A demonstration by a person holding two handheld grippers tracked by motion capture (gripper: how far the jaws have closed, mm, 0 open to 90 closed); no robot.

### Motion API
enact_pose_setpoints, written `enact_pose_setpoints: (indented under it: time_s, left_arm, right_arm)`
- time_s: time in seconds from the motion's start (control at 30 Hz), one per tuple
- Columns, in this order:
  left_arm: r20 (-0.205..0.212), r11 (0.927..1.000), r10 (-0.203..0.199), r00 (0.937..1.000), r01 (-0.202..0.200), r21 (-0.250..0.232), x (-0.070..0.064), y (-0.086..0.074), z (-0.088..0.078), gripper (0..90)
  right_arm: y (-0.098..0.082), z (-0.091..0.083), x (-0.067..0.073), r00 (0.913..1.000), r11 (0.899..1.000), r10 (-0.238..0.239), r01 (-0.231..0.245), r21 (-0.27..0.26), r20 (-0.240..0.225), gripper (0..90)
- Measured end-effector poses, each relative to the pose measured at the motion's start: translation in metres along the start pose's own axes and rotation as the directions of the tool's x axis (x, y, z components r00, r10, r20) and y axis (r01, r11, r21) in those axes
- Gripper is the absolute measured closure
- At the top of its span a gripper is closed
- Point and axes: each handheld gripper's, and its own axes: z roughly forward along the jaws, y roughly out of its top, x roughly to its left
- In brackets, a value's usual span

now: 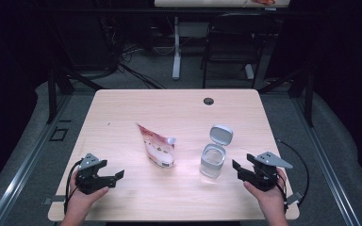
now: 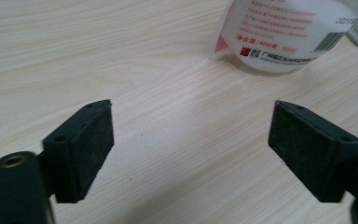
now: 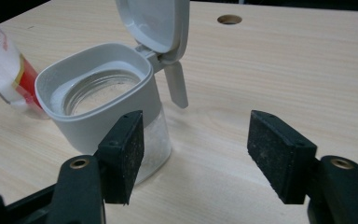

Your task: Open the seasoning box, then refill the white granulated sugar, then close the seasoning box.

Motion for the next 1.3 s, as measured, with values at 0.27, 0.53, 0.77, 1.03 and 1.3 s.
enact_pose_setpoints:
  time_s: [0.27,0.53,0.77,1.03,1.3]
  left_arm:
    - [-0.017,0.9996,0.021,0.9996,-0.021,-0.02,0.001,-0.001,-0.006,28.7]
    - [-0.003,0.9997,0.011,0.9999,-0.011,-0.02,0.0,0.002,-0.01,42.6]
    - [0.024,0.9986,-0.022,0.9995,0.023,-0.047,0.003,0.014,-0.012,46.7]
    - [0.06,0.9977,-0.003,0.9982,0.007,-0.067,-0.001,0.033,-0.015,49.6]
    - [0.052,0.9977,-0.013,0.9986,0.016,-0.065,-0.005,0.053,-0.014,53.8]
  right_arm:
    - [0.003,-0.004,0.002,0.9998,1.0,-0.008,0.008,-0.022,-0.016,47.9]
    - [0.01,-0.004,0.017,0.9922,0.993,-0.106,0.102,-0.061,-0.066,52.3]
    - [0.024,-0.006,0.029,0.9914,0.996,-0.077,0.073,-0.041,-0.106,58.2]
    - [0.037,0.003,0.046,0.9811,0.993,-0.113,0.109,-0.039,-0.157,62.0]
    - [0.047,0.016,0.064,0.97,0.987,-0.158,0.155,-0.032,-0.185,63.8]
